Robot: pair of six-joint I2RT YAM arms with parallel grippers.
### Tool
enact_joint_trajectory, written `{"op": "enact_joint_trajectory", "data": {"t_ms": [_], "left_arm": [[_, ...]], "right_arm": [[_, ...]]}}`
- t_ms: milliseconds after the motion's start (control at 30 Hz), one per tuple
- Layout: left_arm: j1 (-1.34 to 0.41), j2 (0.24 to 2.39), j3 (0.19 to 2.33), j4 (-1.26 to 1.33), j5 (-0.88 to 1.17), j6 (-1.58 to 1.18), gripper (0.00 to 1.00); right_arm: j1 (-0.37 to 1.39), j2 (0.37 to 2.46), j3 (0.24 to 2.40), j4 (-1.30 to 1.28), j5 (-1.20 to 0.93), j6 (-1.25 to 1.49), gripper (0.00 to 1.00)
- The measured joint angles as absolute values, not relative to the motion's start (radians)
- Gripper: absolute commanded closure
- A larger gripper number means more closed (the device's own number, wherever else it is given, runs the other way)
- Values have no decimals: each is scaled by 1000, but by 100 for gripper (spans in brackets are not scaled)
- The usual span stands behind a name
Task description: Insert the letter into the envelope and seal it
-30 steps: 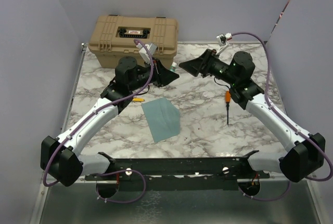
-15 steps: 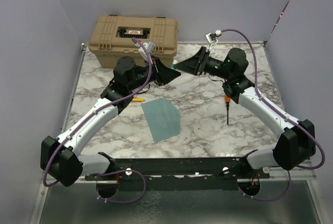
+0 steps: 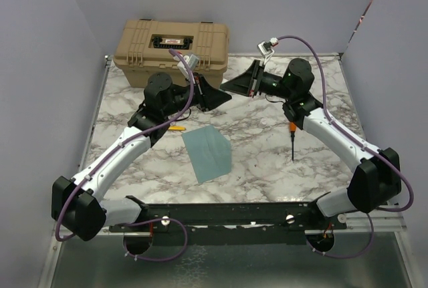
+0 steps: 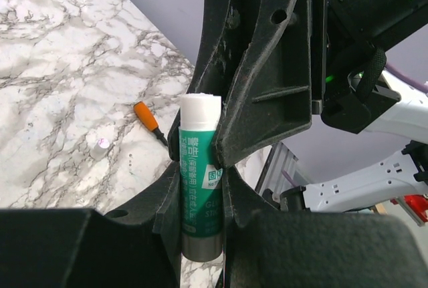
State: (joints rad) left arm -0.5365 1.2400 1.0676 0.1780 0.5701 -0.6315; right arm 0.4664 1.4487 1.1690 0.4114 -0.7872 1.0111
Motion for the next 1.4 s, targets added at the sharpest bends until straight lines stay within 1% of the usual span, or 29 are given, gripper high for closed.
{"op": "enact_joint_trajectory", "data": {"t_ms": [33, 67, 133, 167, 233, 333, 400, 533, 700, 800, 933, 967, 1000, 1033, 1067, 1167, 1200, 1233, 1267, 1400], "left_arm": [[-537, 1238, 1065, 178, 572, -632, 88], [-536, 1235, 1062, 178, 572, -632, 74], [-536, 1231, 1060, 174, 575, -630, 52], [-535, 1230, 1060, 170, 576, -628, 45], [-526, 1229, 1060, 147, 601, -627, 39], [-501, 1225, 1057, 122, 639, -635, 37], [-476, 1217, 1053, 115, 654, -640, 41], [-440, 1203, 1050, 111, 679, -652, 53], [-440, 1203, 1031, 138, 717, -683, 56], [-440, 1215, 1018, 175, 742, -716, 67], [-440, 1238, 997, 227, 773, -761, 98], [-440, 1241, 996, 239, 778, -760, 100], [-440, 1242, 994, 245, 780, -766, 100], [-440, 1243, 992, 252, 780, -767, 100], [-440, 1244, 991, 255, 780, -769, 100], [-440, 1244, 986, 266, 772, -771, 100], [-440, 1244, 984, 267, 767, -772, 100], [-440, 1244, 982, 267, 755, -774, 100], [-440, 1244, 978, 267, 738, -778, 100], [-441, 1238, 953, 269, 632, -807, 100]], "right_arm": [[466, 1449, 1170, 406, -791, 1006, 100], [467, 1449, 1171, 402, -794, 1002, 100], [468, 1449, 1174, 394, -799, 987, 100], [469, 1449, 1176, 388, -802, 975, 100], [469, 1449, 1185, 363, -802, 941, 100], [462, 1449, 1205, 311, -818, 874, 100], [457, 1449, 1225, 269, -844, 826, 100], [454, 1454, 1255, 226, -893, 770, 100], [454, 1473, 1262, 213, -935, 754, 100], [454, 1486, 1262, 216, -945, 760, 100], [454, 1499, 1262, 229, -954, 780, 100], [454, 1503, 1262, 232, -958, 787, 100], [454, 1507, 1262, 240, -960, 794, 99], [452, 1510, 1262, 246, -962, 799, 94], [452, 1511, 1262, 249, -963, 802, 82], [452, 1510, 1262, 245, -962, 803, 39], [452, 1506, 1262, 237, -956, 797, 31], [452, 1499, 1257, 230, -943, 789, 25], [452, 1482, 1242, 228, -918, 775, 23], [452, 1397, 1180, 221, -863, 739, 22]]}}
